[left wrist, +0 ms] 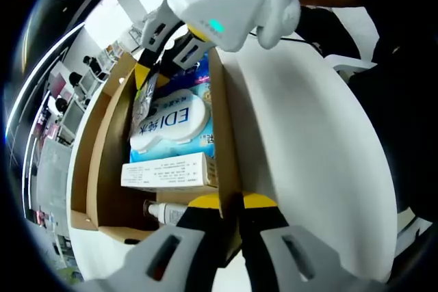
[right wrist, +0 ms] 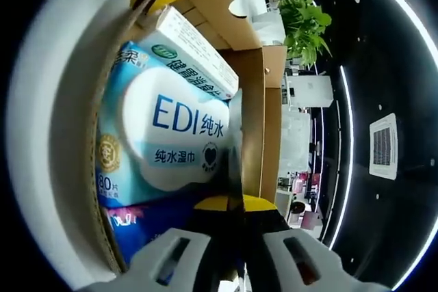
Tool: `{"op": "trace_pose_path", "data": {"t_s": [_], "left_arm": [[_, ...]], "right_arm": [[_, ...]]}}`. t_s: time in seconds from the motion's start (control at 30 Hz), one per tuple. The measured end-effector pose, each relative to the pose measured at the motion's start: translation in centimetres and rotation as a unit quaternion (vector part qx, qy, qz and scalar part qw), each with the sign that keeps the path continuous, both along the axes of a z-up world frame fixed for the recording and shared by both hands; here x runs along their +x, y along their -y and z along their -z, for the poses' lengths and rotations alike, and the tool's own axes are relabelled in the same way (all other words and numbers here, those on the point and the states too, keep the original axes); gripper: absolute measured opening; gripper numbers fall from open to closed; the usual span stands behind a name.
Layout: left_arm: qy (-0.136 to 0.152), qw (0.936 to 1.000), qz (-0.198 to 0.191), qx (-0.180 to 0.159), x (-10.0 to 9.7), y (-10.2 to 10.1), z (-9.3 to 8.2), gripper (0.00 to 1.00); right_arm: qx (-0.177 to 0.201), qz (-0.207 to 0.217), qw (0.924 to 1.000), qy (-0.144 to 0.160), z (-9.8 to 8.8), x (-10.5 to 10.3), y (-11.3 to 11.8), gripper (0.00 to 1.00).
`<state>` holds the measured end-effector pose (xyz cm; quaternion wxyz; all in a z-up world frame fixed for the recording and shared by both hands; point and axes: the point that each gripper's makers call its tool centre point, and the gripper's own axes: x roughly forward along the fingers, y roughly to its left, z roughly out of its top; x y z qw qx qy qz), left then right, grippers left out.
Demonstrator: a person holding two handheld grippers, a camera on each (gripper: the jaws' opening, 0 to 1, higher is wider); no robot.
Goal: Operate the shoe box by opening the lid, removing the specified soft item, and placing it in the target area until the item is outside and the box remains undamaged.
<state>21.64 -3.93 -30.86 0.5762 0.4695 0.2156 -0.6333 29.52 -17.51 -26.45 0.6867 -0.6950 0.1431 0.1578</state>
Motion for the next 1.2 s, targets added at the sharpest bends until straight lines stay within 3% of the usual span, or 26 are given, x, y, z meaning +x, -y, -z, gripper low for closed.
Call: {"op": "trace_pose_path", "data": {"t_s": [0.53,0.73,0.8,1.2], "left_arm": [[-0.003,1.0000,0.002,0.001,-0.1,0.1,0.0,0.06],[-0.002,1.0000,0.001,0.000,-0.1,0.1,0.0,0.07],[-0.002,1.0000,-0.001,-0.001,-0.1,0.1,0.0,0.07],[0.000,1.0000,-0.001,-0.001,-0.1,0.0,-0.1,0.07]], "right_arm": [[0.019,0.001,0.9998,-0.005,0.2,0.0,0.2,0.01],[0.006,-0.018,0.9996,0.019,-0.4,0.2,-0.1,0.01],[0.012,-0.018,0.9997,0.009,-0.2,0.3,-0.1,0.01],[-0.002,-0.038,0.9984,0.043,-1.0,0.7,-0.5,0.01]]}}
